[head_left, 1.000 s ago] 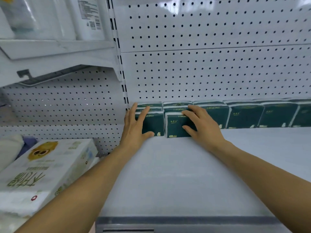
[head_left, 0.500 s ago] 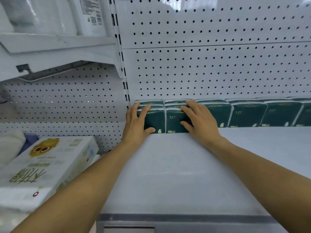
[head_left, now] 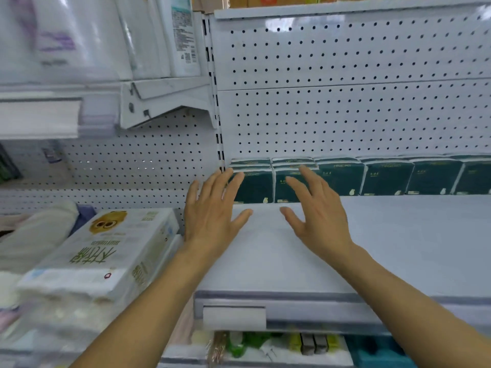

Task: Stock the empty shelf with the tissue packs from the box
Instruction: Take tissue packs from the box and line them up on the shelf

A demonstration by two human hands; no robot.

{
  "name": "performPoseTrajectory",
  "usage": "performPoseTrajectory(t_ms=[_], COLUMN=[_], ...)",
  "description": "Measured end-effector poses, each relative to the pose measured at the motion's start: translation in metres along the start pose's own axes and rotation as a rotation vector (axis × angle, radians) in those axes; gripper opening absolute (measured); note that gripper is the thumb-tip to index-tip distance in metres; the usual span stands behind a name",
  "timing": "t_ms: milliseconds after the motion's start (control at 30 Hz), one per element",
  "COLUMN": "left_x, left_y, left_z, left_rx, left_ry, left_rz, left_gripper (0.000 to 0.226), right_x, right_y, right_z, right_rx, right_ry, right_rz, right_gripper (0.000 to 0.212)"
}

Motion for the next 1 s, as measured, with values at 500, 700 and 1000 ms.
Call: performPoseTrajectory(t_ms=[500,700,1000], left_x=[-0.285,-0.402,-0.529], left_y=[0.124,0.102,0.014], left_z=[-0.076,-0.109,-0.128], left_rx=[-0.033,-0.136,-0.300], left_ry=[0.208,0.414,0.750], left_rz=[-0.277,-0.561,-0.967], left_gripper=[0.059,0.054,0.057], right_x=[-0.219,-0.307,-0.365], right_y=[0.019,-0.052,-0.167], right_z=[-0.194,-0.228,-0.236], right_rx=[0.212,0.292,0.328], right_ry=[0.217,0.144,0.097], right_rz=[-0.214,-0.615,-1.010], right_gripper=[0.047,0.039,0.032])
Point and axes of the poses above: each hand's wrist, its own x-axis towards the middle knuckle, its own y-axis out of the back of the hand, z = x × y, the point moved 6 cm from there along x, towards the middle knuckle, and after that the axes turned 3 degrees about y, right-handed, at the moved point
